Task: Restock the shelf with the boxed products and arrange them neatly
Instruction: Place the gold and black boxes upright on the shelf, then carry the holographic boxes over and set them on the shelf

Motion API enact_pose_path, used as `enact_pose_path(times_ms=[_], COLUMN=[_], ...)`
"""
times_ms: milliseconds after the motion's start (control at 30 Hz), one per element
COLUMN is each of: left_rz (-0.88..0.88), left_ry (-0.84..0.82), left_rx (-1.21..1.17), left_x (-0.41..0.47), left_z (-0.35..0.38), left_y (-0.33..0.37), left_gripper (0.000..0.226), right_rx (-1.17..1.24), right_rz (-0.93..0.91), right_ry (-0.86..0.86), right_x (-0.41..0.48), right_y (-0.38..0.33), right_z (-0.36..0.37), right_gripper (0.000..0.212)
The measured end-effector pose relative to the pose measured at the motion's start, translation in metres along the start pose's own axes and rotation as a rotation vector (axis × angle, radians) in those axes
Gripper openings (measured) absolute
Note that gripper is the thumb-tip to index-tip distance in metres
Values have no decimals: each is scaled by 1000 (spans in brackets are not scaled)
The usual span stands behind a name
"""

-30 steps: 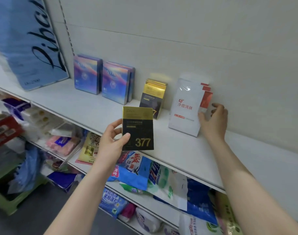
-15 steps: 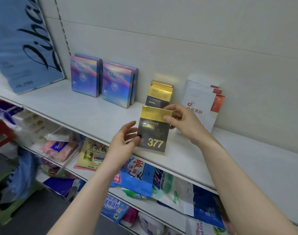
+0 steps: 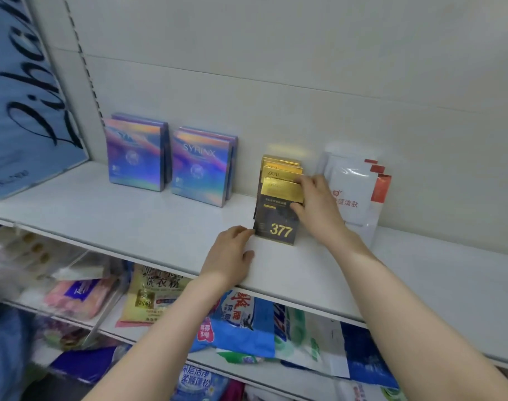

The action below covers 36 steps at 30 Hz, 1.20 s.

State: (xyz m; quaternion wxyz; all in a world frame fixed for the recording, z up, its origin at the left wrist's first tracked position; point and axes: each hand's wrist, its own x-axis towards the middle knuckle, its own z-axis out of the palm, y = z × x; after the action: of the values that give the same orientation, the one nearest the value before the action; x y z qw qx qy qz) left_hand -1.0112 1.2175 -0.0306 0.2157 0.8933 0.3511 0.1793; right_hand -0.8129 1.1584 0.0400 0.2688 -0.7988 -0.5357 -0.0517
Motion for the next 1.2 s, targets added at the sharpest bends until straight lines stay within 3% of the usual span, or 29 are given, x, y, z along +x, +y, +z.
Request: enact_pose_path(times_ms=[267,533,667,933,1200], left_rz=[106,207,343,538,679], left_ry=[-19,25,34,5,-147], left_rx=[46,-19,-45,-134,-249], left_x=[2,2,-10,-51,-104], left_z=[1,-14,-11,41,138], left_y=[-10,6,32,117,250], left_gripper=[48,39,33,30,30], right_rx=[-151,-274,-315,-298,-297], right_rz=[-18,12,38,304,625], right_ry=[0,86,206,307,362], right_x=[-14,-75,-130,-266,-425], right_y=[-4,6,22,78,168], right_z=[4,-30,-42,-69,-136], right_gripper=[68,45,40,34,33])
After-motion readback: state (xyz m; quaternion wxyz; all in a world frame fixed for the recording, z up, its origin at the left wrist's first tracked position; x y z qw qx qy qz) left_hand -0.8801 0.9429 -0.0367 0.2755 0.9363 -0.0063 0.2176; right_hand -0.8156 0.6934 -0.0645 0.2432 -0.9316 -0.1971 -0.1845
